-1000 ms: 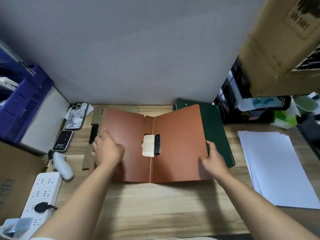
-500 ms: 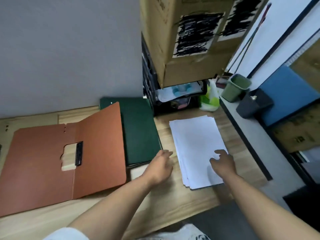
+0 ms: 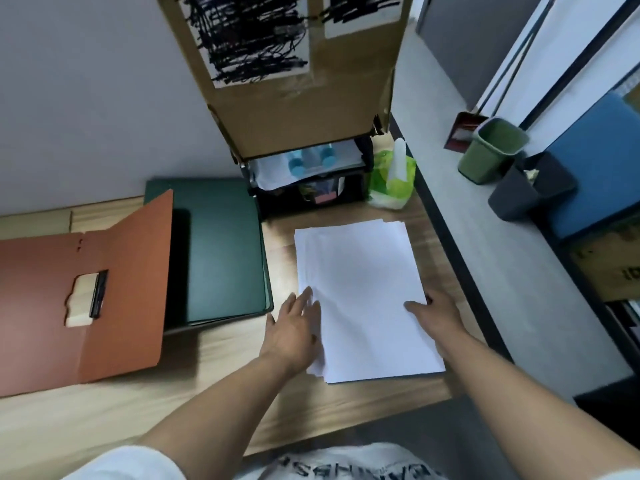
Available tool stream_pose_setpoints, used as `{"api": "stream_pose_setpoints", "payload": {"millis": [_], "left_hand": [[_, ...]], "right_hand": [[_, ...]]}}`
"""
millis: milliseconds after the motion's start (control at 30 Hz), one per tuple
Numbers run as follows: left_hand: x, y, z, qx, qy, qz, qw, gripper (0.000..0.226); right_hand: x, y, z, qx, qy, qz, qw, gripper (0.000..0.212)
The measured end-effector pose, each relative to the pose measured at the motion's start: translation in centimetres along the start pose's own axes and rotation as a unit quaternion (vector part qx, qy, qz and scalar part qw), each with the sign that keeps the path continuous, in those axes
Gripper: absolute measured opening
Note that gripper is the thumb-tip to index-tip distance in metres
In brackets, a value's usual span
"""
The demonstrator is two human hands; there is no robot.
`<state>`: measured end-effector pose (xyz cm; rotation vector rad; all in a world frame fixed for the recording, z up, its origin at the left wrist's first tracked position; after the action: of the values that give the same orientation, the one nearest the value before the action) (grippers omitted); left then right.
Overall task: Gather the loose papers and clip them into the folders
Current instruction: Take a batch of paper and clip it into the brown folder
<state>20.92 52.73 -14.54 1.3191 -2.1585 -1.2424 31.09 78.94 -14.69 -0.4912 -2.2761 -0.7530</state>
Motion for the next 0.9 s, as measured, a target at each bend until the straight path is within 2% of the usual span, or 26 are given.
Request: {"api": "stream_pose_setpoints", "payload": {"millis": [300, 533, 800, 900], "left_hand": [[-0.2, -0.2, 0.0, 0.025, 0.007, -0.016, 1.0, 0.085], [-0.4, -0.3, 0.3, 0.027, 0.025, -0.013, 0.999, 0.08], [-0.1, 0.3, 0.6, 0.001, 0.044, -0.052, 0.998, 0.082], [0.0, 0.0, 0.6, 0.019, 0.038, -0.023, 0.999, 0.079]], "right_hand": [[-0.2, 1.5, 0.4, 0.0, -0.007, 0.04, 0.999, 0.019], [-0.2, 0.9, 0.8, 0.027, -0.002, 0.055, 0.998, 0.016], [-0.4, 1.9, 1.1, -0.006, 0.005, 0.042, 0.999, 0.023], [-0.4, 2.0, 1.3, -0.023, -0.004, 0.038, 0.999, 0.024]]}}
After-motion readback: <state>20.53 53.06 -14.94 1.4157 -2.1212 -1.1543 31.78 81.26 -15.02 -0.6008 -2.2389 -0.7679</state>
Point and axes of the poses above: each hand's wrist, its own z-axis towards the middle knuckle, its own y-axis out of the back of the hand, x = y × z, the point moved 4 cm from there along z, towards the middle knuckle, and after that the axes turned 9 degrees about z, right-handed, at the moved point
